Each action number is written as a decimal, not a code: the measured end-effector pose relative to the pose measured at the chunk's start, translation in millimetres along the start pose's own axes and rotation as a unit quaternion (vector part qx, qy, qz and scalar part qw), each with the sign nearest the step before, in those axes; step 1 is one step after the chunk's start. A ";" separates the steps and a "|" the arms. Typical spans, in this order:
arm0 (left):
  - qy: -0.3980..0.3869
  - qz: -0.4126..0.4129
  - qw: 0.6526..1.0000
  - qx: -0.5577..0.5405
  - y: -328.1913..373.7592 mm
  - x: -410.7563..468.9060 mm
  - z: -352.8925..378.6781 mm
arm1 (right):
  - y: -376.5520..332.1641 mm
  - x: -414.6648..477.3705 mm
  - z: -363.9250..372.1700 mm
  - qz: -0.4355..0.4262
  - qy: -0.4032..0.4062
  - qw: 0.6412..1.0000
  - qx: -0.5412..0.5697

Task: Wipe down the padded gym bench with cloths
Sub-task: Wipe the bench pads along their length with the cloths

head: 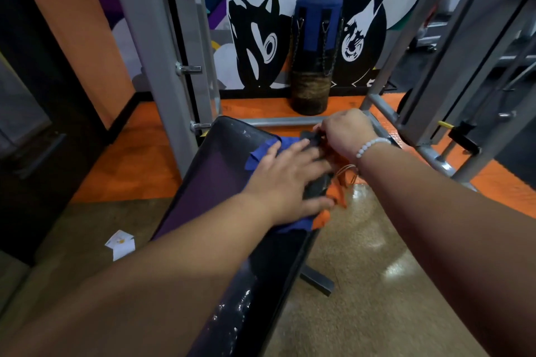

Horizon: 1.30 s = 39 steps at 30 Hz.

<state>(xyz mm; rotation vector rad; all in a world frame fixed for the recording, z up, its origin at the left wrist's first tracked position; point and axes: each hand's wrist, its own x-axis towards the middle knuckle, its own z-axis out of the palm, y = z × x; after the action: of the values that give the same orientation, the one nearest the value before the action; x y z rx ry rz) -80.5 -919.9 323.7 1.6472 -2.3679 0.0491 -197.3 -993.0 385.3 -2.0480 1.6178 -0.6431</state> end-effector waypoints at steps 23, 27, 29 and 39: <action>0.086 -0.114 0.989 -0.028 -5.8 -165.7 92.8 | -15.5 1.0 35.5 -0.008 0.046 0.999 0.003; 0.100 -0.150 0.981 -0.072 -8.3 -156.0 85.2 | -12.8 3.3 38.9 -0.004 0.058 0.998 0.024; 0.117 -0.169 0.973 -0.103 -9.7 -133.5 71.2 | -11.3 4.8 39.0 0.008 0.050 0.998 0.047; 0.095 -0.107 0.987 -0.069 -38.0 -28.9 12.5 | -9.2 9.2 36.8 -0.010 0.048 0.998 0.036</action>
<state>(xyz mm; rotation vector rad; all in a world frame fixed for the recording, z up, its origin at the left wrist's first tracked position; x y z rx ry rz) -38.3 -909.2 300.6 1.7367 -1.9998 0.0019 -165.9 -997.8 362.6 -2.0113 1.6044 -0.8067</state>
